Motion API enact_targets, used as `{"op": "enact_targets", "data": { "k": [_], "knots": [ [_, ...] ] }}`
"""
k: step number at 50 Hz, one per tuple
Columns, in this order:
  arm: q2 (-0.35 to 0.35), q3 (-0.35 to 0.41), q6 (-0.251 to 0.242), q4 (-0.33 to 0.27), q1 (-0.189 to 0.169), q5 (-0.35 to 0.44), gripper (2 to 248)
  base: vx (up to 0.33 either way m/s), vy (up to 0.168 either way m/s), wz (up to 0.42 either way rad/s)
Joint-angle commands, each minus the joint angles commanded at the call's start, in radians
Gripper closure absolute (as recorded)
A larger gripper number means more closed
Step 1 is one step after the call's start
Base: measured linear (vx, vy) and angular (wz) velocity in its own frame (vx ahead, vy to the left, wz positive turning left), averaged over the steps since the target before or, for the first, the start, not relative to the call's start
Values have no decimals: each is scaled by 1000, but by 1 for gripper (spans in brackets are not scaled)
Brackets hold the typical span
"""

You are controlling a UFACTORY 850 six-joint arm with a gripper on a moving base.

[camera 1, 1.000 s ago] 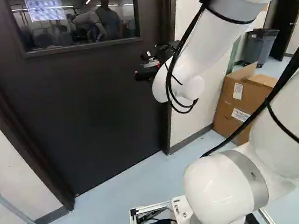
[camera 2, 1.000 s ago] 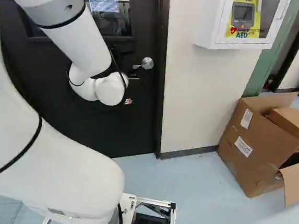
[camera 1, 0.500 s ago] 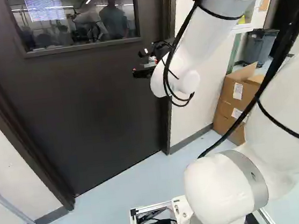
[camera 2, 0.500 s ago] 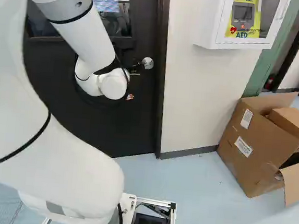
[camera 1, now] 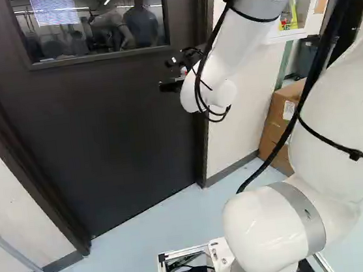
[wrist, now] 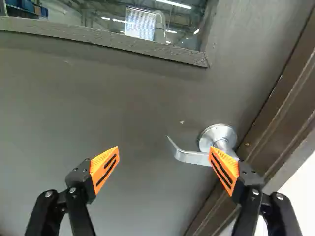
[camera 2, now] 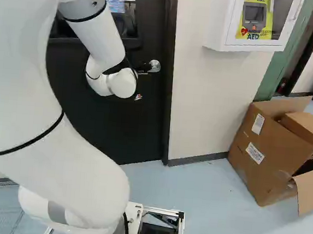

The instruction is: Open the door and move inside

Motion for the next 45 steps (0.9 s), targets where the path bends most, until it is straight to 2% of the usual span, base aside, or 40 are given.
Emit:
{"op": "enact_targets", "data": {
  "k": [21,45],
  "knots": [
    [-73,-72,0,-65,4,12,3,0,0,0],
    [-120,-105,0,-72,7,12,3,0,0,0]
  ]
}}
